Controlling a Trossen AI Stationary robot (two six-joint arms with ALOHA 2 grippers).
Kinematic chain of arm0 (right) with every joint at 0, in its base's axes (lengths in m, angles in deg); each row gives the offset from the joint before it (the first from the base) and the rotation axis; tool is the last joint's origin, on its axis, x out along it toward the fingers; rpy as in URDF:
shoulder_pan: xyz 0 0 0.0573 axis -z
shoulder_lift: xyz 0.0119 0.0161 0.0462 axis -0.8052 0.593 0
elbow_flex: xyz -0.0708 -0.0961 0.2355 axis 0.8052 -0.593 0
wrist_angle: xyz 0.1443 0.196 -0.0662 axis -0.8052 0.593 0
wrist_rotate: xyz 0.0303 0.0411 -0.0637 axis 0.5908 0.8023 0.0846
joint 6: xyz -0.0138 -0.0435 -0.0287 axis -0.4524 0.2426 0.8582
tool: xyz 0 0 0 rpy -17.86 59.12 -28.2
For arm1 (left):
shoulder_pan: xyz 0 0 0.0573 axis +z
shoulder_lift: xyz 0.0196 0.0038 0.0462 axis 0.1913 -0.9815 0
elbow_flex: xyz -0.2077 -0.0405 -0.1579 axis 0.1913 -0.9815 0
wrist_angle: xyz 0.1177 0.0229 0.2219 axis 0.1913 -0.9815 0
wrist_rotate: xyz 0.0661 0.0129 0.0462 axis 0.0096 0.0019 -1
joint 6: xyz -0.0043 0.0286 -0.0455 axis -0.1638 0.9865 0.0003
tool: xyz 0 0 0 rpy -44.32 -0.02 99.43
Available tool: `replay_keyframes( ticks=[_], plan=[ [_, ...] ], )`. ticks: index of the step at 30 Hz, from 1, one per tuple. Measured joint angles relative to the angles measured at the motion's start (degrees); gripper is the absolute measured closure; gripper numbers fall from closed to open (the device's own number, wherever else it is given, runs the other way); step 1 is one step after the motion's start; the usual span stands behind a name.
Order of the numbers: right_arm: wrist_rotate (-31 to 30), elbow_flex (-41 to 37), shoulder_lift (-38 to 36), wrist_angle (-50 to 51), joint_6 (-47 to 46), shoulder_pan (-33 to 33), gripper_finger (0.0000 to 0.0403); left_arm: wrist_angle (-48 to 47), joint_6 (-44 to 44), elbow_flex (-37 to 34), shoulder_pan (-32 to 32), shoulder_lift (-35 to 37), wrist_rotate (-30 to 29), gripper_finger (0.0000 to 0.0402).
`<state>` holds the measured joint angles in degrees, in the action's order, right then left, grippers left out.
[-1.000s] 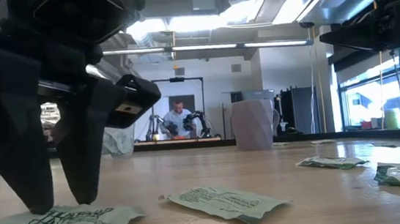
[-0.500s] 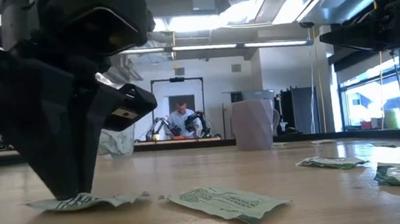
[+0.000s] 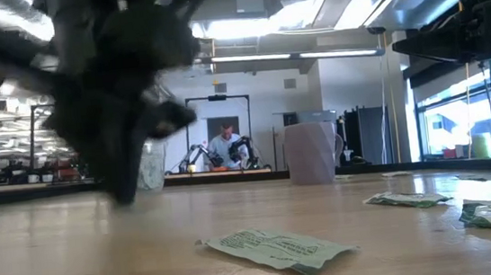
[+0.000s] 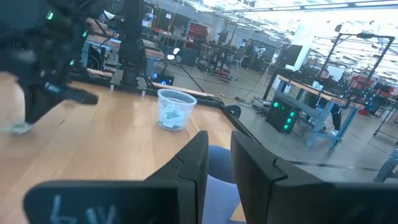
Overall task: Pick and place Stevia / Truvia into bins
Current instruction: Put the light green stevia packet into the transparent container
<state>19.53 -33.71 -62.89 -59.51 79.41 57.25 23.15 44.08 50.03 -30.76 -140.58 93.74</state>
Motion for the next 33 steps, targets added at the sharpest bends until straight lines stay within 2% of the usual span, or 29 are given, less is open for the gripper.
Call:
replay_keyframes(
  ticks=[5, 7, 12, 17, 19, 21, 25, 33],
  plan=[
    [0.02, 0.00, 0.00, 0.04, 0.01, 0.00, 0.0328, -6.07, -0.33, 1.16, 1.93, 7.49, -5.05, 0.0400],
    [0.00, 0.00, 0.02, 0.02, 0.05, 0.00, 0.0328, -10.70, -2.24, 1.13, 3.09, 10.85, -10.01, 0.0400],
    [0.00, -0.02, 0.02, 0.04, 0.17, 0.00, 0.0328, -25.69, -10.91, 1.29, 7.13, 18.05, -28.44, 0.0399],
    [0.00, 0.00, 0.02, 0.02, 0.23, 0.02, 0.0328, -38.46, -18.52, 1.32, 13.34, 20.77, -36.90, 0.0400],
    [0.00, 0.00, 0.02, 0.01, 0.23, 0.01, 0.0328, -40.78, -21.87, 1.32, 16.22, 20.74, -37.72, 0.0399],
    [0.00, 0.00, 0.02, 0.02, 0.23, 0.02, 0.0328, -40.88, -23.61, 1.26, 19.12, 20.54, -36.07, 0.0399],
    [0.00, -0.01, 0.02, 0.00, 0.25, 0.00, 0.0328, -40.09, -23.53, 1.14, 23.84, 19.18, -31.48, 0.0400],
    [0.00, 0.00, 0.02, 0.02, 0.45, 0.00, 0.0328, -38.64, -23.11, 1.14, 30.02, 18.28, -29.51, 0.0400]
  ],
)
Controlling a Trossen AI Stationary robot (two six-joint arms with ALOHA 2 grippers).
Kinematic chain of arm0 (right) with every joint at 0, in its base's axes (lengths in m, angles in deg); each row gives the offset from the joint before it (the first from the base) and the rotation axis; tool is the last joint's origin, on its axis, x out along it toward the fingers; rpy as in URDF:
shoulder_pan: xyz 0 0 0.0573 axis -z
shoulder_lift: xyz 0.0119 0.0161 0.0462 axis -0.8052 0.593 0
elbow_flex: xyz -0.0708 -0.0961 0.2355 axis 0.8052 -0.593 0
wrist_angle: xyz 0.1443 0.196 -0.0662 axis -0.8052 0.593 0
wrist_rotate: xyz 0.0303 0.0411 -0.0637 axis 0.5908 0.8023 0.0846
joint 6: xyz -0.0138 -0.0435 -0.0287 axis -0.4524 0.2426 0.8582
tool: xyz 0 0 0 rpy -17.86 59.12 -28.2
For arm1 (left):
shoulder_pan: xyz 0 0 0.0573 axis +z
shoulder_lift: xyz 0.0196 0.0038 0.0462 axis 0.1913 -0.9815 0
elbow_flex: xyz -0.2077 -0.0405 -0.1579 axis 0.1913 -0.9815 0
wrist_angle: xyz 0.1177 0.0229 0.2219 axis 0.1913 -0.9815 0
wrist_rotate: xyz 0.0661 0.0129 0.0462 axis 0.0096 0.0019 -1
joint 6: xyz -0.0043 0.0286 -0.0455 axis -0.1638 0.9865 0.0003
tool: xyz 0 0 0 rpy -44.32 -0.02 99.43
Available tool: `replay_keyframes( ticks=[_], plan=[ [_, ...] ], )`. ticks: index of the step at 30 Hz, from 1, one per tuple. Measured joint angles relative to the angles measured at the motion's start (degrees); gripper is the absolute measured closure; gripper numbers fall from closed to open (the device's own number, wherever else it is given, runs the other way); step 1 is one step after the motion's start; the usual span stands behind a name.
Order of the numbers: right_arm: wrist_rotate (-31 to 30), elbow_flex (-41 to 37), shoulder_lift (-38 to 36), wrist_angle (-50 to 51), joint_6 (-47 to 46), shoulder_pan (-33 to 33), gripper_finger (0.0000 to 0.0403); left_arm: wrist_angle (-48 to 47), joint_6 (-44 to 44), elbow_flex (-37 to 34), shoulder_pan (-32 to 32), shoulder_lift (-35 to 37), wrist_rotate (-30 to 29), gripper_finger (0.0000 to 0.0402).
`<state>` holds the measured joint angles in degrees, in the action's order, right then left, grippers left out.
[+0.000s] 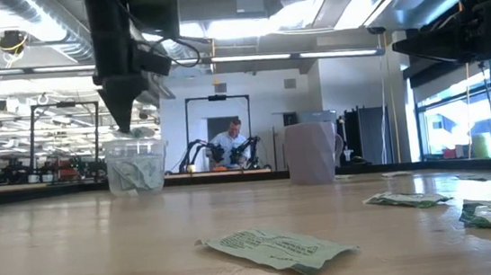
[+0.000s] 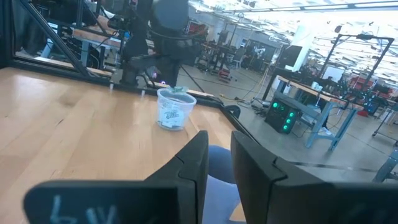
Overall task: Pick and place Stevia / Truvia into bins
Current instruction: Put the light green stevia packet into the transparent container
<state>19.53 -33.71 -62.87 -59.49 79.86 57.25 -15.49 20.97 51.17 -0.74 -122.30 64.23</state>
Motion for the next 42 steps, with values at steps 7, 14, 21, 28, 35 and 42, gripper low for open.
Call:
replay_keyframes(
  ticks=[7, 14, 21, 28, 35, 42],
  plan=[
    [0.01, -0.01, 0.00, 0.00, 0.39, 0.02, 0.0328, 4.71, 2.90, 0.00, 2.43, -0.59, 5.45, 0.0400],
    [0.00, -0.01, 0.00, 0.00, 0.81, 0.02, 0.0328, 4.82, 2.54, 0.02, 3.12, -3.52, 6.21, 0.0399],
    [0.00, 0.00, 0.00, 0.00, 1.07, 0.01, 0.0328, 4.81, 2.56, 0.02, 3.06, -5.51, 8.43, 0.0398],
    [0.02, -0.01, 0.00, 0.00, 1.07, 0.01, 0.0328, 4.97, 3.48, 0.02, 3.06, -5.53, 7.72, 0.0391],
    [0.02, -0.02, 0.00, 0.00, 1.07, 0.02, 0.0328, 4.97, 5.32, 0.10, 3.06, -4.81, 6.07, 0.0358],
    [0.00, 0.00, 0.00, 0.00, 1.07, 0.00, 0.0328, 5.45, 5.56, 0.11, 2.67, -0.77, 5.05, 0.0337]
  ],
)
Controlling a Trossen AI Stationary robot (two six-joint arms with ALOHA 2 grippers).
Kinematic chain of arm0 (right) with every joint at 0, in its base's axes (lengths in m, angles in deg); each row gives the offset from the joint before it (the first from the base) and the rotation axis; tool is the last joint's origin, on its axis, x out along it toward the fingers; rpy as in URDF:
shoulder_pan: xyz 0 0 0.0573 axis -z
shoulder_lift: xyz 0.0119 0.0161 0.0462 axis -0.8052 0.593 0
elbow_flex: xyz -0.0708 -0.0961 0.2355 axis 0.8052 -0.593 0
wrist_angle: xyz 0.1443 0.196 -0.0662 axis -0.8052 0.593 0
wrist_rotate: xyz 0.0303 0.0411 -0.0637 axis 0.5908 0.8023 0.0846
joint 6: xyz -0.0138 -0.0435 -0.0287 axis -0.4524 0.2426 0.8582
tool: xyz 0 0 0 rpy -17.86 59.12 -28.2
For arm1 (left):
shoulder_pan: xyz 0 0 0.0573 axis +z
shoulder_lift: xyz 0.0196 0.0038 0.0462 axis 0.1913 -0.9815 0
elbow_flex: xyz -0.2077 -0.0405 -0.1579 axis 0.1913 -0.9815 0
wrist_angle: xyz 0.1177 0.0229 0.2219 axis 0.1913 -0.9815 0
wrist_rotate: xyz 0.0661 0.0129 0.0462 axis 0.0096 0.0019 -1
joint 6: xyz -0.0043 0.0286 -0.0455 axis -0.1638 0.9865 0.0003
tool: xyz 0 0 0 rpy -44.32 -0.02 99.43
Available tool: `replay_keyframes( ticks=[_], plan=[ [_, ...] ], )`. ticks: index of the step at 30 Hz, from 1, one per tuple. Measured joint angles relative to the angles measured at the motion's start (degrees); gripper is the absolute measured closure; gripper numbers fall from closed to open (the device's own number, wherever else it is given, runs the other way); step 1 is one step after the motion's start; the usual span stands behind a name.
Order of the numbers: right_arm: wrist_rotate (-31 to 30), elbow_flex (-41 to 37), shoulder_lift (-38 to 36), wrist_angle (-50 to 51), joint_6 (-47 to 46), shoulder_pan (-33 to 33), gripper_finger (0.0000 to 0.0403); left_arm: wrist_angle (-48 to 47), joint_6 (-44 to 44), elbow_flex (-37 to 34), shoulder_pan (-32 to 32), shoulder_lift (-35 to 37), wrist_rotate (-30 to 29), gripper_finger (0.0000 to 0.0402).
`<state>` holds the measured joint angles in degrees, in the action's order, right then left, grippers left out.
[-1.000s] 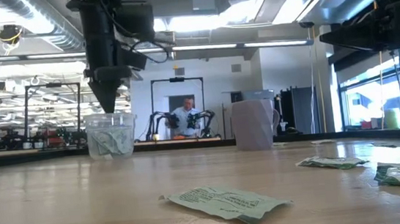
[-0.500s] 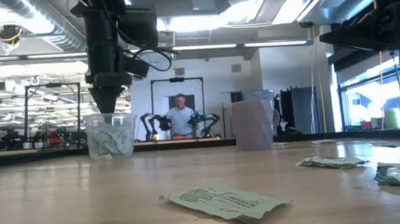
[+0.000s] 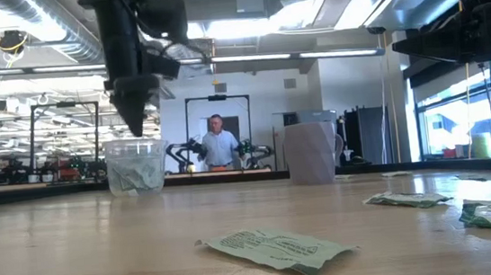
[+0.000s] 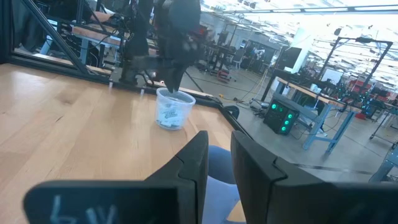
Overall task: Pick and place Stevia / Truvia into bins
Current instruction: Put the light green stevia packet into the transparent container
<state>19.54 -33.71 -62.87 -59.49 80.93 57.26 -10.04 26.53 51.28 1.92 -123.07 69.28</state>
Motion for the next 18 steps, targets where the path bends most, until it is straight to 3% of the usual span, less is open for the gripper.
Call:
replay_keyframes(
  ticks=[6, 13, 18],
  plan=[
    [0.02, 0.00, 0.00, 0.00, 0.33, 0.02, 0.0328, 10.53, 4.37, 0.02, -2.92, 4.13, 2.75, 0.0334],
    [-0.05, -0.02, -0.02, -1.94, 3.06, 0.00, 0.0328, 33.09, 19.23, 0.02, -9.72, 3.63, 19.12, 0.0334],
    [-0.06, -0.01, -0.02, -1.43, 3.55, 0.01, 0.0328, 37.84, 30.02, 0.02, -15.61, 1.30, 24.17, 0.0335]
  ],
)
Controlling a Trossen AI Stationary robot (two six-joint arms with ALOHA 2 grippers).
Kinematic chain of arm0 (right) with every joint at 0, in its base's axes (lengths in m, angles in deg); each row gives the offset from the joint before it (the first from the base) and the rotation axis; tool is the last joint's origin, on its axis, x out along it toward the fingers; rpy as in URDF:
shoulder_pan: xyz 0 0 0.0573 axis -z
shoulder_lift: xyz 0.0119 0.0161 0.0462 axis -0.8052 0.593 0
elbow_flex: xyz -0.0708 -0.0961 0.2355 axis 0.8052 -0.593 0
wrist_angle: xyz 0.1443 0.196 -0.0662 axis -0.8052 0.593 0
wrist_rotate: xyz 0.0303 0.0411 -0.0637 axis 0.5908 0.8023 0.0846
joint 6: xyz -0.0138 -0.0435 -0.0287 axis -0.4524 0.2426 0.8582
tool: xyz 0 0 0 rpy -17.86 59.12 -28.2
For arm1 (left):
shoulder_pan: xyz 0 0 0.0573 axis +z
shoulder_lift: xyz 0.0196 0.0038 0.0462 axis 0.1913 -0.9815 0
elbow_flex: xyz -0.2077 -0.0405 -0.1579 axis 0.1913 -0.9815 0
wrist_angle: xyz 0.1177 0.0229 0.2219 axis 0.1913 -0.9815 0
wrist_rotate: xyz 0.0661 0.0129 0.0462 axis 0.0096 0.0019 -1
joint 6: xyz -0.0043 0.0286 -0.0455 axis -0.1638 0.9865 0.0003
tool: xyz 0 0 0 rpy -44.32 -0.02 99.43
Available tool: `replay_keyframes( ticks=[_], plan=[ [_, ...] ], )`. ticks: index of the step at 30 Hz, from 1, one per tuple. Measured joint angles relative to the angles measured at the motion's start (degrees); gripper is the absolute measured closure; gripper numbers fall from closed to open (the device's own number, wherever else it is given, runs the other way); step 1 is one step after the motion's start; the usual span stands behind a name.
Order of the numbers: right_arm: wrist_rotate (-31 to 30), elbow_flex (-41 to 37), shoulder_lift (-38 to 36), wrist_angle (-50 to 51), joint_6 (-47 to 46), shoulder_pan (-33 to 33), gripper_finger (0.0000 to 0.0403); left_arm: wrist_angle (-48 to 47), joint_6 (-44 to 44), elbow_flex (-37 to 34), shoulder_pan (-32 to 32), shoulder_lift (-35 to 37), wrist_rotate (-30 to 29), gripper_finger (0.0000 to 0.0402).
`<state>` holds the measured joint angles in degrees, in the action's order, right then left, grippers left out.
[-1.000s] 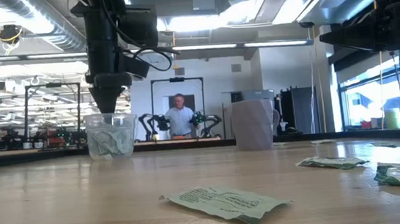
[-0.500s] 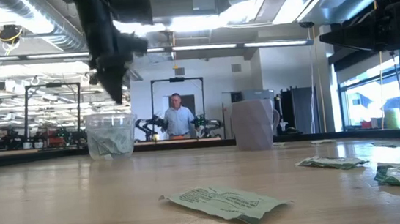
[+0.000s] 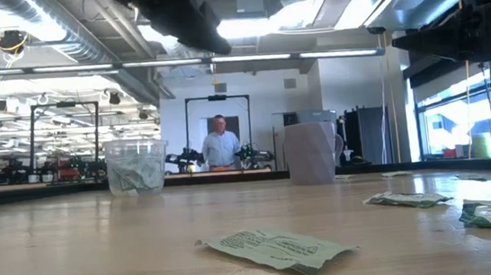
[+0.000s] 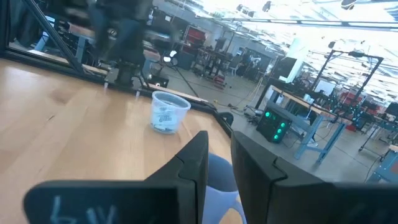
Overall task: Pick and place Stevia / Truvia into bins
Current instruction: Put the light green stevia packet into the transparent container
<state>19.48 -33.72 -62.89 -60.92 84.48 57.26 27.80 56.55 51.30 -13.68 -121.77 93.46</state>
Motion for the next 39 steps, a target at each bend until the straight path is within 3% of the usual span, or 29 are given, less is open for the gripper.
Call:
replay_keyframes(
  ticks=[13, 22, 39],
  plan=[
    [0.01, 0.01, 0.00, -0.05, 1.46, 0.00, 0.0328, 8.41, 0.24, -0.02, -13.95, -14.40, 0.43, 0.0335],
    [0.05, 0.01, 0.00, -0.05, 2.79, -0.01, 0.0328, 27.91, -7.49, 0.02, -19.90, -24.08, -0.17, 0.0337],
    [0.12, 0.01, 0.02, 0.21, 0.95, -0.01, 0.0328, 26.19, -7.09, -0.01, -21.68, -30.37, -4.01, 0.0338]
  ],
)
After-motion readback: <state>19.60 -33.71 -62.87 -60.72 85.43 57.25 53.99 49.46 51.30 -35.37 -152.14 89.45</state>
